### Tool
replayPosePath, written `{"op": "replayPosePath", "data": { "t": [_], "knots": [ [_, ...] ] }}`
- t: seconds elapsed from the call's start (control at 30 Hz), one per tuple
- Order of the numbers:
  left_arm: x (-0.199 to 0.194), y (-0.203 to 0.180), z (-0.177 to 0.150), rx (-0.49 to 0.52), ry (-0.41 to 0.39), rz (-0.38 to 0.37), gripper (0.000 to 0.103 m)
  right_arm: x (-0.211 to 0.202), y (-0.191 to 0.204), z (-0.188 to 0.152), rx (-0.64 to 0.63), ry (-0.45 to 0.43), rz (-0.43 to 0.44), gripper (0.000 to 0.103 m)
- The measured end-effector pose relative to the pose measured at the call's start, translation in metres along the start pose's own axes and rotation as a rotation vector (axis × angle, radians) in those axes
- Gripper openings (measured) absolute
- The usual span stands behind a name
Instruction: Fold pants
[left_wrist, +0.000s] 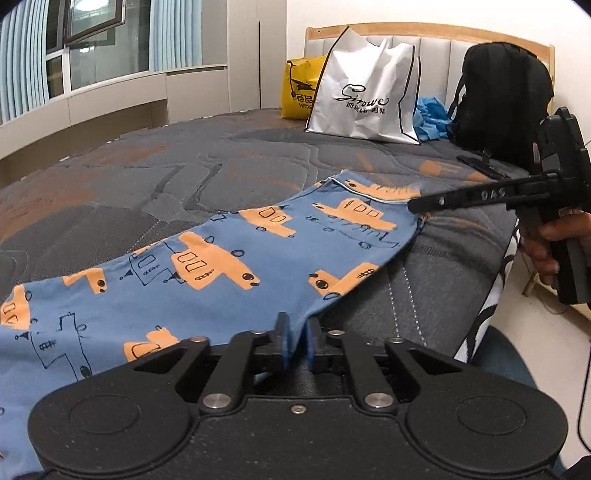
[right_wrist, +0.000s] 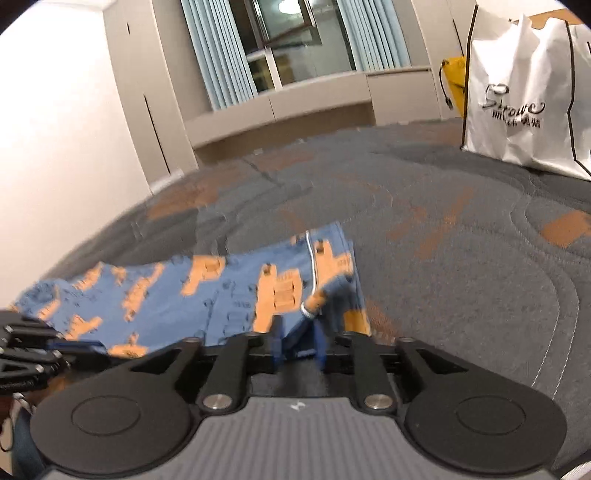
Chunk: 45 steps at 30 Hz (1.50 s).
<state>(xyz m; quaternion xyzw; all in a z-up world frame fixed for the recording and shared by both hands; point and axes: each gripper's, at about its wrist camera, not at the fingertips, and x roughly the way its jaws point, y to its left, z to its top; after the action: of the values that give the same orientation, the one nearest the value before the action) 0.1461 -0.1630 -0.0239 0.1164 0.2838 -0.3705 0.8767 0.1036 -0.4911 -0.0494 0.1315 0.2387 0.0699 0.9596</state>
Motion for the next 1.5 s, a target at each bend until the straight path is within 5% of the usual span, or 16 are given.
{"op": "replayPosePath", "data": {
  "t": [0.03,0.13,0.3,0.33,0.5,0.6,0.67,0.73,0.8,0.87,0.93,1.2,1.37,1.5],
  "knots": [
    [-0.001,-0.003,0.000,-0.005,-0.001,-0.001,0.015,-0.003,-0.001,0.003,-0.006,-0.018,-0.019,0.063],
    [0.001,-0.005,-0.003,-0.029,0.001,0.011,0.015,0.000,-0.005,0.015,-0.023,-0.045,-0.048,0.065],
    [0.002,-0.005,-0.004,-0.067,-0.009,0.031,0.010,0.034,-0.017,0.028,0.004,0.032,-0.084,0.031],
    [0.001,-0.005,-0.003,-0.071,-0.007,0.035,0.008,0.040,-0.021,0.025,0.014,0.053,-0.080,0.013],
    [0.001,-0.001,-0.005,-0.092,-0.017,0.023,0.009,0.034,-0.015,0.021,-0.037,0.026,-0.123,0.007],
    [-0.004,0.004,-0.006,-0.140,-0.044,-0.003,0.029,0.039,-0.011,0.015,-0.067,0.050,-0.153,0.014],
    [-0.018,0.008,-0.007,-0.170,-0.094,0.000,0.053,0.035,-0.008,0.017,-0.062,0.030,-0.166,0.041],
    [-0.038,0.017,-0.010,-0.208,-0.154,0.032,0.065,0.026,0.001,0.019,-0.074,-0.011,-0.176,0.067],
    [-0.061,0.031,-0.014,-0.262,-0.210,0.088,0.073,0.020,0.017,0.021,-0.105,-0.055,-0.161,0.076],
    [-0.088,0.049,-0.024,-0.322,-0.271,0.176,0.089,0.019,0.036,0.023,-0.139,-0.074,-0.119,0.097],
    [-0.117,0.067,-0.037,-0.371,-0.329,0.289,0.102,0.023,0.062,0.024,-0.178,-0.089,-0.052,0.103],
    [-0.200,0.149,-0.098,-0.555,-0.361,0.611,0.102,0.073,0.178,0.016,-0.323,-0.024,0.155,0.103],
    [-0.201,0.215,-0.131,-0.741,-0.327,0.618,0.102,0.094,0.232,-0.005,-0.312,0.006,0.204,0.103],
    [-0.197,0.250,-0.146,-0.889,-0.358,0.556,0.102,0.091,0.263,-0.025,-0.377,-0.027,0.133,0.103]
  ]
}}
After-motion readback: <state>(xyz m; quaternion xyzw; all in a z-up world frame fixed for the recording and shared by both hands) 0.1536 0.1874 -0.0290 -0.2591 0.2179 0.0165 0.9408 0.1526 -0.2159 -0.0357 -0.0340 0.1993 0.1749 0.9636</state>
